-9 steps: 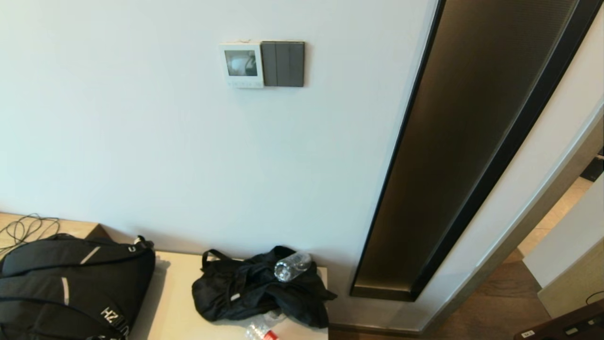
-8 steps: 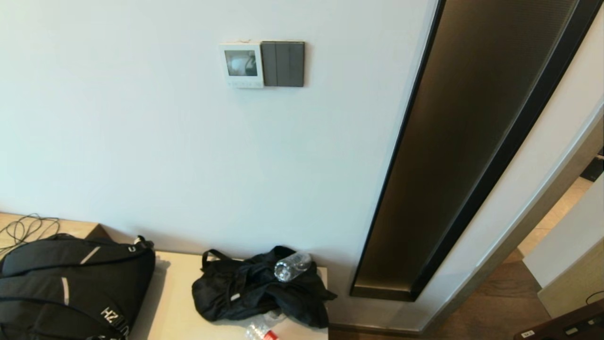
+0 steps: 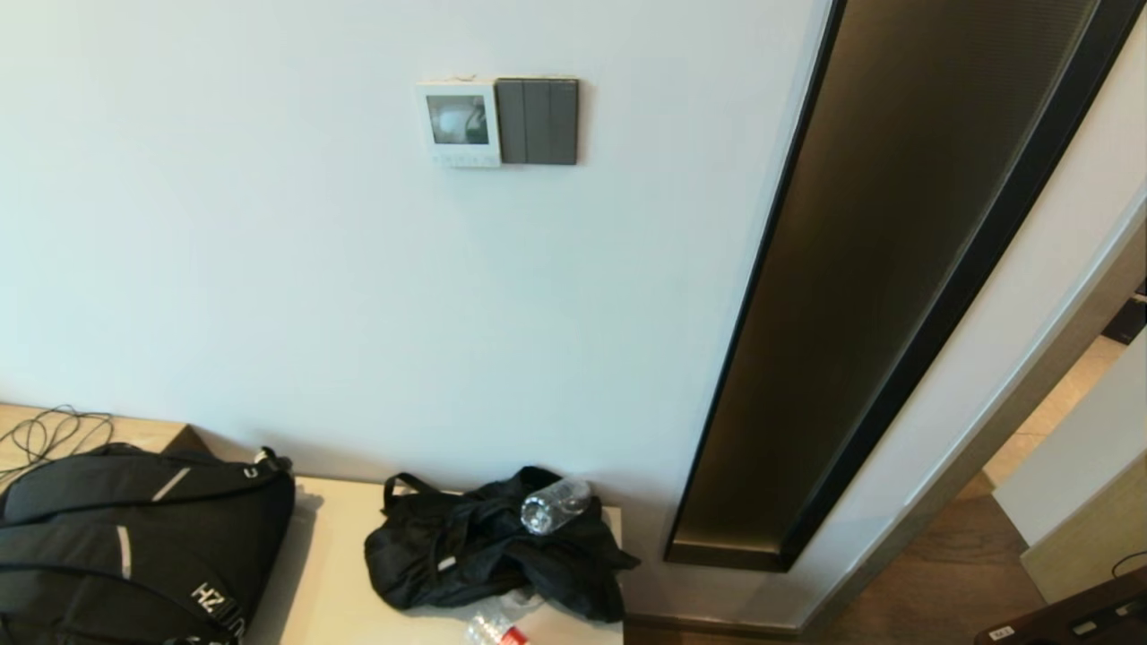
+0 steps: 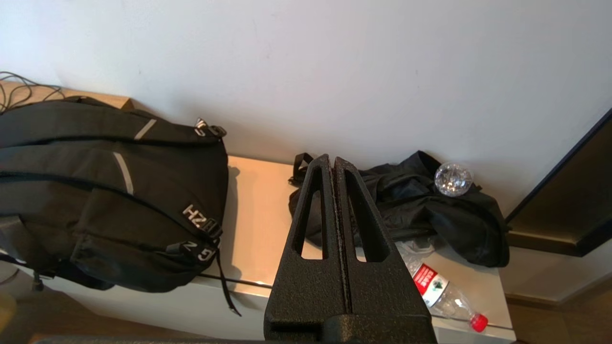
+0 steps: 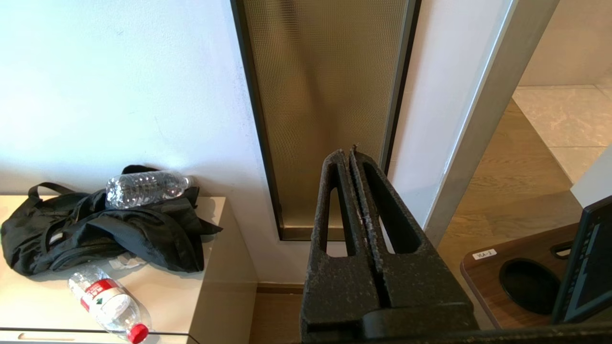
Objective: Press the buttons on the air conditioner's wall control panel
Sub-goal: Turn on the central air conditioner
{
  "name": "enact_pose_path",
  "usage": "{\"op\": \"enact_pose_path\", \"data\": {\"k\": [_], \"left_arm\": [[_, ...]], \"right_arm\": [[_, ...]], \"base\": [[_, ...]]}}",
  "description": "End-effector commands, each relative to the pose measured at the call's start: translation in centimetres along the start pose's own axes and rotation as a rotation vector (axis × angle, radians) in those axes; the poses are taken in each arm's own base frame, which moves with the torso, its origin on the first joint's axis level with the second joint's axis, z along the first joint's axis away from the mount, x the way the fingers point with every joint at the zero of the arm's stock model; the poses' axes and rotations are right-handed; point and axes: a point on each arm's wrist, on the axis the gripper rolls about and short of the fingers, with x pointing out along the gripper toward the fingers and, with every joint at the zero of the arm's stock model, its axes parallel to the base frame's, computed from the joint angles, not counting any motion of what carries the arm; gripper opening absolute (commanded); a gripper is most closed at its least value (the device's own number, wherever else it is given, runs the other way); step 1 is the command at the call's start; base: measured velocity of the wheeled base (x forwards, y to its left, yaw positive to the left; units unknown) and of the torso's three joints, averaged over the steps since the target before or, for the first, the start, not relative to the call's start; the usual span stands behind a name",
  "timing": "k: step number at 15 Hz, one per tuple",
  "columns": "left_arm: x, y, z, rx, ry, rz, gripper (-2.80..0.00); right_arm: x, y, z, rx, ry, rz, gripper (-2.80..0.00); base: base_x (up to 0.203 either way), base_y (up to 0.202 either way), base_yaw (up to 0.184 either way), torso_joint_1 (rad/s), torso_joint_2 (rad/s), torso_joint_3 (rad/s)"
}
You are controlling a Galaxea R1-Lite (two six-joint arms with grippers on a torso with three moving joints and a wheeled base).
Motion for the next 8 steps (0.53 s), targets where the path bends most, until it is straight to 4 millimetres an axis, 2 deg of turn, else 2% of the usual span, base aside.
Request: {"op": "enact_pose_path", "data": {"k": [1, 8], "left_arm": [[0.00, 0.00, -0.01, -0.001, 0.001, 0.002, -2.80], [0.00, 0.00, -0.01, 0.010, -0.004, 0.001, -2.80]], "right_arm": [[0.02, 0.00, -0.03, 0.000, 0.002, 0.001, -2.80], [0.02, 0.00, -0.03, 0.000, 0.002, 0.001, -2.80]], "base": [[0.000, 0.000, 0.000, 0.000, 0.00, 0.000], [0.000, 0.000, 0.000, 0.000, 0.00, 0.000]]}}
